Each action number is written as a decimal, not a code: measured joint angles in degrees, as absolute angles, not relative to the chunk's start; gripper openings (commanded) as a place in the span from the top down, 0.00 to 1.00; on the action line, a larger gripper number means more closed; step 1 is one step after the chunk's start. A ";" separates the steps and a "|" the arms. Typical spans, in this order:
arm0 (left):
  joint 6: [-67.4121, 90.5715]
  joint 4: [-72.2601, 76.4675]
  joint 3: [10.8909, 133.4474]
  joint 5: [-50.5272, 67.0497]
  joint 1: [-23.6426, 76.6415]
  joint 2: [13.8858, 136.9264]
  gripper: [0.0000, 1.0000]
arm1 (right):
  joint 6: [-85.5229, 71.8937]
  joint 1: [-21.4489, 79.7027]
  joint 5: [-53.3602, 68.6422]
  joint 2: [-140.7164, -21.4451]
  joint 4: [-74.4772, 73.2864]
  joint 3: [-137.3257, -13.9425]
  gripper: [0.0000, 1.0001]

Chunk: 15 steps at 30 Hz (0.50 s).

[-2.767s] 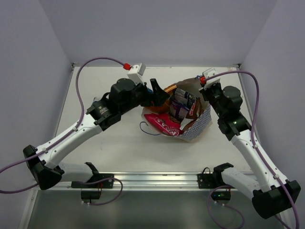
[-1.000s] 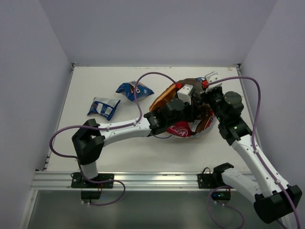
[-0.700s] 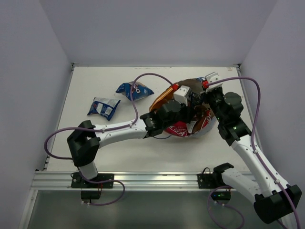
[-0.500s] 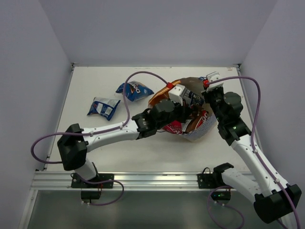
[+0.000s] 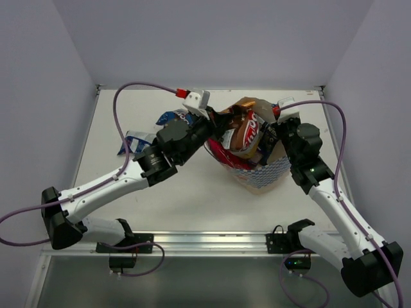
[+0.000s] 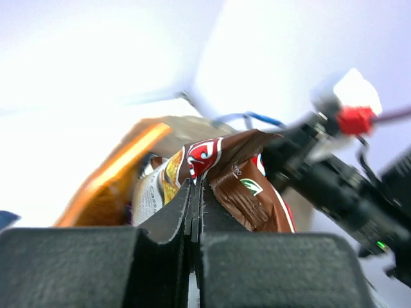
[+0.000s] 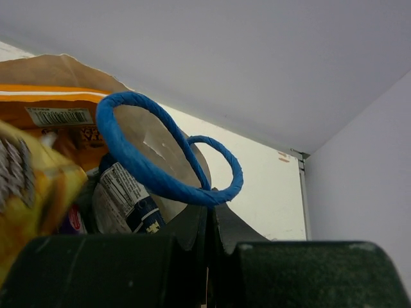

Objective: Take the snacks out of the paper bag

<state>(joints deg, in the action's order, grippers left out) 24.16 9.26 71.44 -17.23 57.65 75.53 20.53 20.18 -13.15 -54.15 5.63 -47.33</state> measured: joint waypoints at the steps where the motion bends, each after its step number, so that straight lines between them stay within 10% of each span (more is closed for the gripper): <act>1: 24.01 8.99 71.46 -17.61 56.71 74.85 1.00 | 20.53 20.16 -13.43 -54.15 5.63 -47.31 1.00; 15: 12.56 -1.89 79.79 -35.11 49.87 59.88 1.00 | 20.40 18.59 -14.24 -54.33 5.69 -47.22 1.00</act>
